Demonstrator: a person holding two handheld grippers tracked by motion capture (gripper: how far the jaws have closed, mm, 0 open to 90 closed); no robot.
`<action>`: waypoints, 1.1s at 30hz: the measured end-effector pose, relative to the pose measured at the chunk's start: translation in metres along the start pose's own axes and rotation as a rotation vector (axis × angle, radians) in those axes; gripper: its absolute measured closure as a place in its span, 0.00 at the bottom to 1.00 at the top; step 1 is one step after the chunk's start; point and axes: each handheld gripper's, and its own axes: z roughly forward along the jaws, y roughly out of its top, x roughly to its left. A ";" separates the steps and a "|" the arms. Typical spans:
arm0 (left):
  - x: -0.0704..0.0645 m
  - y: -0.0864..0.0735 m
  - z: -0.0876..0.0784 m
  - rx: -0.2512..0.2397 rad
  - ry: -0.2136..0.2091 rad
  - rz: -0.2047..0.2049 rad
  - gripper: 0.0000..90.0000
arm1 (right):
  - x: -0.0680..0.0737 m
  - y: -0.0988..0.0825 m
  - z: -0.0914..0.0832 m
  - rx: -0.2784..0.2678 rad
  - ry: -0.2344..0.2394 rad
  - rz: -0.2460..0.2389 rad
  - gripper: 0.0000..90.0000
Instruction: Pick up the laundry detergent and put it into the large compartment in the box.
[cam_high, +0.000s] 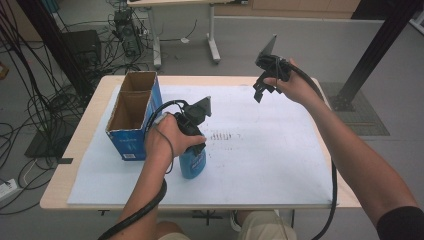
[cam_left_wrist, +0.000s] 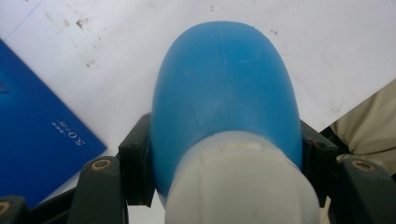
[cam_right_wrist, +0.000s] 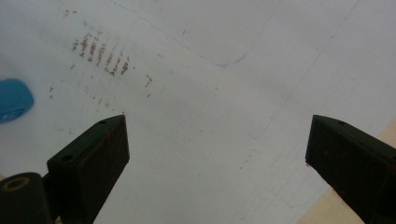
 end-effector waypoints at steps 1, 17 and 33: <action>0.001 0.000 0.000 0.001 -0.002 -0.004 0.42 | 0.000 0.000 0.000 0.000 0.000 0.000 0.07; -0.007 0.004 -0.073 -0.007 -0.001 -0.003 0.42 | 0.001 -0.005 -0.004 -0.003 -0.002 -0.002 0.07; 0.025 0.008 -0.201 -0.049 0.026 -0.145 0.42 | 0.001 -0.009 -0.008 -0.016 0.004 -0.006 0.07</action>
